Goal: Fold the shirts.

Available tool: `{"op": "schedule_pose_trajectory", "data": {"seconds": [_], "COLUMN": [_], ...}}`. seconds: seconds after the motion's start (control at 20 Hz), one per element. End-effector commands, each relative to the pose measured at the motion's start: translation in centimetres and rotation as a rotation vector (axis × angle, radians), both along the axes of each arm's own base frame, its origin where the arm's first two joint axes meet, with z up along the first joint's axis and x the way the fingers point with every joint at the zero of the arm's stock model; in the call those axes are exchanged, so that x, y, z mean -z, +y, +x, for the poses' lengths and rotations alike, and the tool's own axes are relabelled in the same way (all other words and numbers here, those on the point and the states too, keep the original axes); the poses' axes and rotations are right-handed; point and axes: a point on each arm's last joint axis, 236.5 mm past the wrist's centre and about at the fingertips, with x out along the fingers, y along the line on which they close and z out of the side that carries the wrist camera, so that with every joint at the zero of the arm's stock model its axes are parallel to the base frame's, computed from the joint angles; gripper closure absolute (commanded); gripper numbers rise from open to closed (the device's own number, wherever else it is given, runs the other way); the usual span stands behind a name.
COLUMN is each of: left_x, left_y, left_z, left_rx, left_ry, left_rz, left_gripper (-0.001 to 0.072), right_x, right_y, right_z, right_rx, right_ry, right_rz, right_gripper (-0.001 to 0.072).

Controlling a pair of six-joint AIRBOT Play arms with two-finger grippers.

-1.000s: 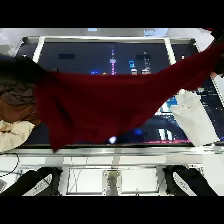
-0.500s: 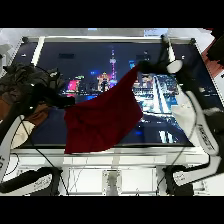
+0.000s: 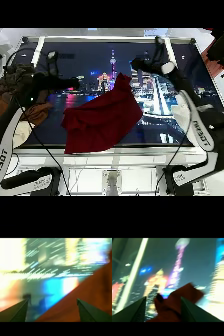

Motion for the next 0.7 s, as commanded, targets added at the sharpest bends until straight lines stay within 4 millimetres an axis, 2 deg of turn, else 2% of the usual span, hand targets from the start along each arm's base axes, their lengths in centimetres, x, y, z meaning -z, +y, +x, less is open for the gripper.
{"op": "schedule_pose_trajectory", "data": {"seconds": [0.0,0.1,0.15,0.25,0.35,0.5,0.65], "left_x": [-1.0,3.8,6.5,10.9,14.5,16.8,16.8], "left_y": [-7.7,-10.8,-11.9,-13.0,-13.6,-14.2,-14.5], "left_z": [-4.2,-9.8,-12.0,-14.1,-15.1,-16.2,-16.3], "left_rx": [0.371,0.555,0.641,0.761,0.852,0.903,0.877], "left_ry": [-0.011,0.186,0.264,0.324,0.333,0.35,0.359], "left_rz": [0.092,0.197,0.273,0.446,0.619,0.704,0.687], "left_gripper": [0.0028,0.0029,0.0029,0.0034,0.009,0.0089,0.0091], "right_x": [-3.6,-5.2,-5.9,-7.7,-9.0,-9.7,-9.7], "right_y": [-7.8,-12.5,-14.0,-15.8,-16.1,-15.7,-15.7], "right_z": [-3.9,-7.2,-8.7,-11.4,-13.0,-14.3,-14.3], "right_rx": [0.048,0.102,0.116,0.138,0.136,0.106,0.106], "right_ry": [0.053,0.11,0.129,0.146,0.141,0.14,0.14], "right_rz": [-0.164,-0.263,-0.296,-0.324,-0.34,-0.359,-0.359], "right_gripper": [0.0236,0.0236,0.0236,0.0236,0.0236,0.0236,0.0236]}}
